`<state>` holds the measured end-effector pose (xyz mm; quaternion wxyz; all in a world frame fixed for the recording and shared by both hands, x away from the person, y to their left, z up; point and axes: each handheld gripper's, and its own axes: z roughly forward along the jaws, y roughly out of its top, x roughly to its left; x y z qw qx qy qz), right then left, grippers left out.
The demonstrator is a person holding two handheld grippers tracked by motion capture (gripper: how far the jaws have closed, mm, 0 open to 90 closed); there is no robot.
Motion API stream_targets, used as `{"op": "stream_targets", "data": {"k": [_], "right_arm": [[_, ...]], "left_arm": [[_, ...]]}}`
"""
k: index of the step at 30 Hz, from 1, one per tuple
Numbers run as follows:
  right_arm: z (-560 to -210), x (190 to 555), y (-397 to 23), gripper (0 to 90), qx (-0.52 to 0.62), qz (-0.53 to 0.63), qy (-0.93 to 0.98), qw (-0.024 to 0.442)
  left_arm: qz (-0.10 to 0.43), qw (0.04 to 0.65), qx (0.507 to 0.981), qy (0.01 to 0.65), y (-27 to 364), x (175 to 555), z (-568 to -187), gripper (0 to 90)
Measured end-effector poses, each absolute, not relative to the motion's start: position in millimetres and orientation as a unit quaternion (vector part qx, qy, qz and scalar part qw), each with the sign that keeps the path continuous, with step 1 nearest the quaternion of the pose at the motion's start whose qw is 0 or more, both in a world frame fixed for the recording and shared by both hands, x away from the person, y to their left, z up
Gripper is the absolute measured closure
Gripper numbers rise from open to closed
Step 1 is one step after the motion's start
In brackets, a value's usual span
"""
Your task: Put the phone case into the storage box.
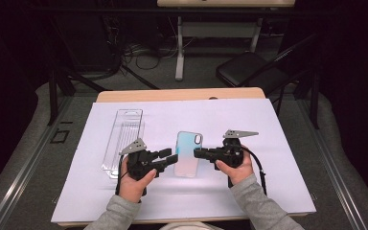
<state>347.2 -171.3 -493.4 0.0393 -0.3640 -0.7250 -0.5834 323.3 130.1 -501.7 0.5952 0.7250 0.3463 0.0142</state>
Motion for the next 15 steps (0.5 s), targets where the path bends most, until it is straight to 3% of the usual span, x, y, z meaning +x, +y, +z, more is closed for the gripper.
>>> {"op": "stream_targets", "data": {"k": [15], "right_arm": [[-492.1, 344.8, -171.3, 81.9, -0.37, -0.571, -0.733, -0.005]], "left_arm": [[0.065, 0.576, 0.732, 0.358, 132.7, 322.5, -498.3, 52.7]]}}
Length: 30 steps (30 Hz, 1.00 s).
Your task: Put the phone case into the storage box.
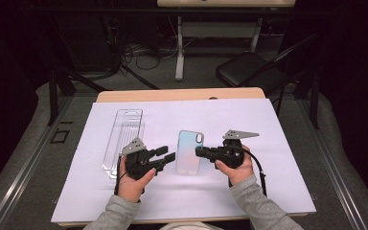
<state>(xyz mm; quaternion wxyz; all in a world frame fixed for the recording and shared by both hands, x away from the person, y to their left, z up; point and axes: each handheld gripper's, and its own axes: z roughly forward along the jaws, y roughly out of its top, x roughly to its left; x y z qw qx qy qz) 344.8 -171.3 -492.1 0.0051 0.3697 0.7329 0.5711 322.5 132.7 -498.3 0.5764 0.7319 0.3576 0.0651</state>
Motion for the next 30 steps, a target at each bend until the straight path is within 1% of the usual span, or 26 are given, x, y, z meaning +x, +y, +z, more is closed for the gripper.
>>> {"op": "stream_targets", "data": {"k": [8, 9, 12, 20, 23, 27, 30], "right_arm": [[-489, 344, -168, 82.0, 0.375, 0.558, 0.739, 0.043], [-489, 344, -168, 82.0, 0.377, 0.556, 0.74, 0.045], [-487, 346, -167, 82.0, 0.381, 0.554, 0.738, 0.051], [-475, 348, -163, 81.9, 0.387, 0.542, 0.74, 0.091], [-472, 351, -161, 82.0, 0.388, 0.54, 0.741, 0.095], [-467, 355, -158, 82.0, 0.394, 0.531, 0.741, 0.117], [-465, 359, -156, 81.9, 0.403, 0.525, 0.739, 0.121]], "left_arm": [[0.087, 0.568, 0.733, 0.363, 132, 323, -496, 52.3], [0.083, 0.571, 0.734, 0.359, 132, 323, -496, 52.3], [0.094, 0.568, 0.732, 0.365, 133, 324, -494, 52.3], [0.109, 0.565, 0.728, 0.373, 132, 330, -488, 50.9], [0.113, 0.566, 0.724, 0.377, 133, 334, -484, 50.7], [0.12, 0.566, 0.718, 0.387, 135, 340, -477, 48.8], [0.13, 0.566, 0.713, 0.394, 137, 346, -471, 47.1]]}}
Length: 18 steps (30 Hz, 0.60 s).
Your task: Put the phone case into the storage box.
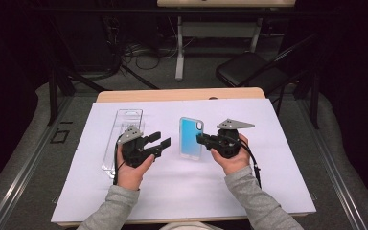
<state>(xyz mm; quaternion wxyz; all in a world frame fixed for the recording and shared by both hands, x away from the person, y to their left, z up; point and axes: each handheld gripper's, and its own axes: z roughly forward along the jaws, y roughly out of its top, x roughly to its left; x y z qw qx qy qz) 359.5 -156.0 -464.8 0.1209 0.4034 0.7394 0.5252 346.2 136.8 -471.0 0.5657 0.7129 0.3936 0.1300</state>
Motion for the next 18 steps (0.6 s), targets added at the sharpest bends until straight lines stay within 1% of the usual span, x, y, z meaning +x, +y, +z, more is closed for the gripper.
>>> {"op": "stream_targets", "data": {"k": [9, 10, 18], "right_arm": [[-458, 371, -151, 82.0, 0.418, 0.514, 0.735, 0.143], [-458, 372, -150, 81.9, 0.422, 0.512, 0.736, 0.14], [-456, 378, -142, 81.9, 0.429, 0.502, 0.734, 0.159]], "left_arm": [[0.179, 0.55, 0.711, 0.399, 137, 362, -455, 45.3], [0.183, 0.548, 0.711, 0.4, 137, 363, -454, 45.3], [0.201, 0.543, 0.706, 0.407, 133, 372, -449, 46.9]]}}
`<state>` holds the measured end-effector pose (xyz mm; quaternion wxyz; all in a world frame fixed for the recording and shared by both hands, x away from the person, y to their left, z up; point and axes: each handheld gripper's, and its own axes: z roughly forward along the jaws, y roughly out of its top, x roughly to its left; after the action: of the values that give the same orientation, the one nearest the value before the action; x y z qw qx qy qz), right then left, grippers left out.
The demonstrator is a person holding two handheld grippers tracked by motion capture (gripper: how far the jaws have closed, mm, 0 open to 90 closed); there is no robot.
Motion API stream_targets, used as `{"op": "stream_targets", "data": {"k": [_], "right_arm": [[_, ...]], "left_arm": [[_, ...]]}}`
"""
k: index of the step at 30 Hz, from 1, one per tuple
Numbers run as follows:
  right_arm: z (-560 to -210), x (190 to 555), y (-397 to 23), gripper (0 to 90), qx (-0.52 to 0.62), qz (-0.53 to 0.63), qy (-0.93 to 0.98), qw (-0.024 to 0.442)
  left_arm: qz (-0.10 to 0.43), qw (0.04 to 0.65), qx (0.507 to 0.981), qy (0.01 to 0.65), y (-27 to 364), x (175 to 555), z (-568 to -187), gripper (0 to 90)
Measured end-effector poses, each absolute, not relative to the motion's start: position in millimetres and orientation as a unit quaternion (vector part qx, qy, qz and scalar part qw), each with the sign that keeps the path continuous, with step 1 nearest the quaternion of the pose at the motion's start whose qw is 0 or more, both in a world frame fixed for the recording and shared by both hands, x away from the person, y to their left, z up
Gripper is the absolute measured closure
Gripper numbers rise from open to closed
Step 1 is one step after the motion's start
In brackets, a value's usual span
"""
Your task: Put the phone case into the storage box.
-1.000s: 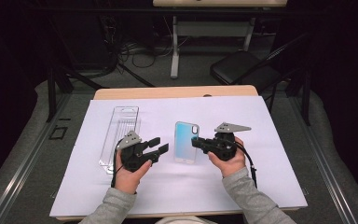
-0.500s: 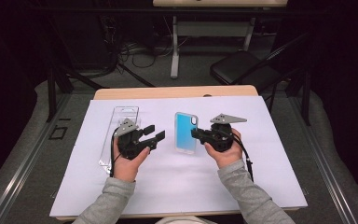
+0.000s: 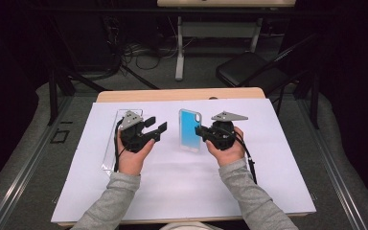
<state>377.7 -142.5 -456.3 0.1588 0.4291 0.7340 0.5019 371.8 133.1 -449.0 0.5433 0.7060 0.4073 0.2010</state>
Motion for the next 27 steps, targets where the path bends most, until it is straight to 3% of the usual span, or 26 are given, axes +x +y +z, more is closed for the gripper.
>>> {"op": "stream_targets", "data": {"k": [27], "right_arm": [[-471, 392, -140, 81.9, 0.455, 0.473, 0.73, 0.188]], "left_arm": [[0.21, 0.533, 0.701, 0.425, 96, 400, -462, 51.6]]}}
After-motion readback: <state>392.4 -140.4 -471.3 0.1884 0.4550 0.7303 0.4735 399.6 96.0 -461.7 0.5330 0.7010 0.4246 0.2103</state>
